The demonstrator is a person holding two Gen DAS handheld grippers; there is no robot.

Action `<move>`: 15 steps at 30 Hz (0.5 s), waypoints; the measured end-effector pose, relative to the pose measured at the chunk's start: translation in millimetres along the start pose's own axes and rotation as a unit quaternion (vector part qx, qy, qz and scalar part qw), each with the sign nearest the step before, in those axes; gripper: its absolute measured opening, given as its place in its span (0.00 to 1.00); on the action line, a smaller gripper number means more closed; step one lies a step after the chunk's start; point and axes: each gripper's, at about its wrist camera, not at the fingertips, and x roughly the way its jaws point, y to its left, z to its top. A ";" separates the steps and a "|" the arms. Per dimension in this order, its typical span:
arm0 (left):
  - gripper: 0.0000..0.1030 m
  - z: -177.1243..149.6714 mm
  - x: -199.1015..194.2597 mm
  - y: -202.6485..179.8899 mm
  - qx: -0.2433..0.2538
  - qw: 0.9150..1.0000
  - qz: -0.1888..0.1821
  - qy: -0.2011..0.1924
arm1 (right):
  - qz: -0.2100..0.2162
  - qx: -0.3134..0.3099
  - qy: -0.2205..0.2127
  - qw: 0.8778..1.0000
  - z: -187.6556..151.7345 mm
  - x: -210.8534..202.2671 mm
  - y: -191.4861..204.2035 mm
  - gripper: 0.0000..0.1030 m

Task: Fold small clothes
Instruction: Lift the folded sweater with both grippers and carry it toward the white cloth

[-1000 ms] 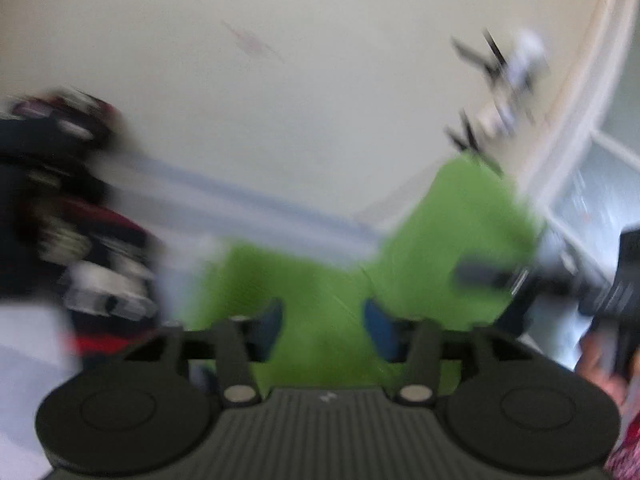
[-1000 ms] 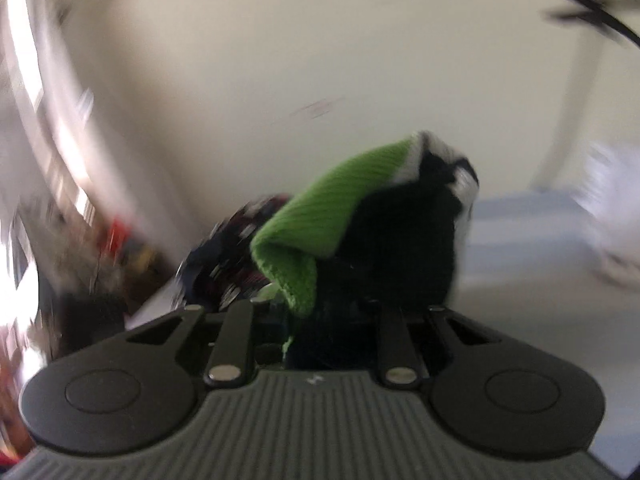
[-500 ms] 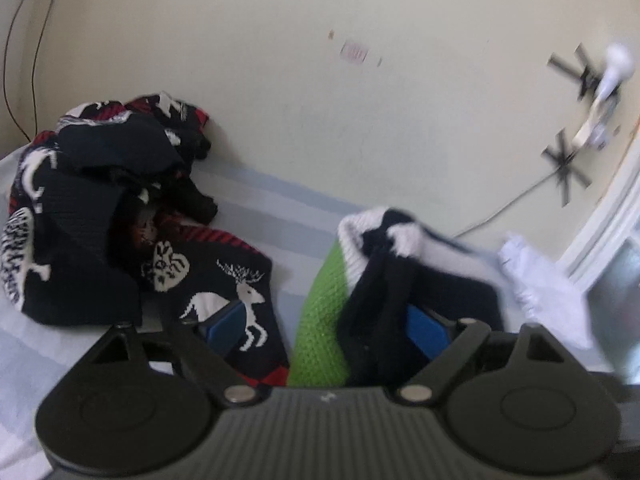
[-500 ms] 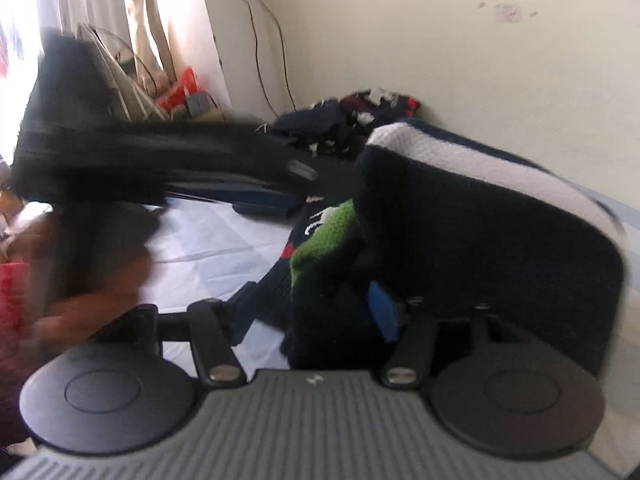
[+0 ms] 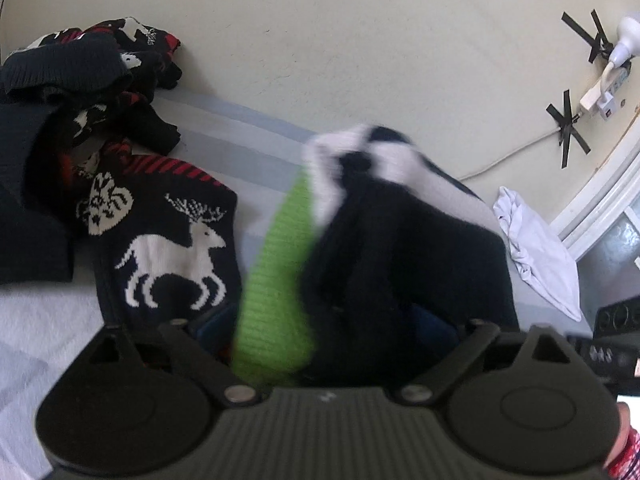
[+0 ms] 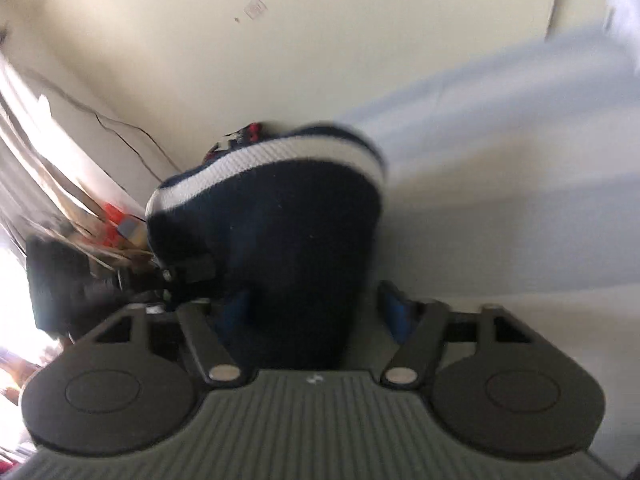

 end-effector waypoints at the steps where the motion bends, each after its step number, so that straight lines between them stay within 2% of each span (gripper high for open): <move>1: 0.84 -0.7 0.9 -5.3 0.002 1.000 -0.005 0.006 | 0.002 0.015 -0.004 1.000 2.4 3.4 -1.4 0.50; 2: 0.85 -2.0 1.8 -13.0 0.004 1.000 -0.001 0.008 | 0.002 0.013 -0.011 1.000 4.3 2.4 0.8 0.42; 4: 0.87 -5.3 7.0 -33.8 0.018 1.000 -0.013 0.014 | 0.005 -0.007 -0.025 1.000 3.3 -11.1 10.3 0.37; 7: 0.86 -11.9 18.8 -69.8 0.038 0.997 -0.056 0.037 | -0.010 -0.036 -0.057 0.998 -5.4 -54.4 13.4 0.36; 10: 0.88 -22.5 35.1 -121.6 0.090 0.991 -0.086 0.055 | -0.035 -0.029 -0.090 0.995 -16.9 -102.9 -1.6 0.36; 13: 0.96 -27.7 48.7 -162.0 0.133 0.984 -0.101 0.063 | -0.075 -0.017 -0.108 0.991 -29.3 -149.2 -16.3 0.36; 15: 0.97 -31.2 59.2 -183.6 0.158 0.980 -0.095 0.069 | -0.092 -0.003 -0.112 0.989 -36.1 -172.8 -26.8 0.37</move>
